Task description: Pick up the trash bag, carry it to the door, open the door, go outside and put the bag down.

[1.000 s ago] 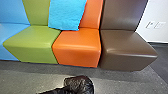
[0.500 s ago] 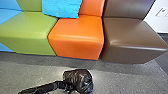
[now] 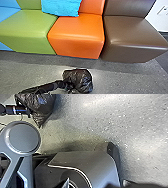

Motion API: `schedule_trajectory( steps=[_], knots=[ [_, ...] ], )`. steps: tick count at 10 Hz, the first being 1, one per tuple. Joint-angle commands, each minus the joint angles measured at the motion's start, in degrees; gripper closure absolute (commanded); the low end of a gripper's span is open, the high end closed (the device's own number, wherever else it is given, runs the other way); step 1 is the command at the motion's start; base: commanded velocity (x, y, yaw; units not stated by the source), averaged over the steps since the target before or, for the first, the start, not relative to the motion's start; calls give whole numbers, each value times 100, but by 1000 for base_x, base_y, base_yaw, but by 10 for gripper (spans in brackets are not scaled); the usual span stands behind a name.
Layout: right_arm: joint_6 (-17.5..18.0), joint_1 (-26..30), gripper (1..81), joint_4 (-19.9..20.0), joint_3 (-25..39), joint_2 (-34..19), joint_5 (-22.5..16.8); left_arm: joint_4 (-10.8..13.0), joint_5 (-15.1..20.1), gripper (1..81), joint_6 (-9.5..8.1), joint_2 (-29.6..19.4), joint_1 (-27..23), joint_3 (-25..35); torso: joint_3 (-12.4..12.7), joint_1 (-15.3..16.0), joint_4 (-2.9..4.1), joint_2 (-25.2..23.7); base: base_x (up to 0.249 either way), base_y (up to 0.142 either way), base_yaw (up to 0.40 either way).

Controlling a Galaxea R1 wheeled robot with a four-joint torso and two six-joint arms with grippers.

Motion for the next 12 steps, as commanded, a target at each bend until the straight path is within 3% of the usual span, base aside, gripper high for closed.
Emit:
schedule_trajectory(
  steps=[1, 2, 4, 6, 12],
  knots=[
    [8, 197, 10, 37, 105, -331, -502, 746, 67, 811, -77, 66, 277, -417, 0, 0, 0, 0, 0, 0, 0],
    [8, 197, 10, 37, 79, -322, -502, 746, 76, 811, -77, 66, 277, -417, 0, -369, 0, 573, 0, 0, 0],
    [-1, 180, 10, 28, 44, -261, -502, 773, 111, 811, -59, 39, 286, -408, 0, -448, 0, 689, 0, 0, 0],
    [-1, 197, 10, 28, 26, -191, -502, 764, 102, 811, 186, -22, 347, -338, -5, -679, 0, 1061, 0, 0, 0],
    [-1, 179, 10, 19, -141, 99, -502, 764, 111, 811, 213, -93, 409, -171, 1136, -1359, 0, 2204, 0, 0, 0]
  ],
)
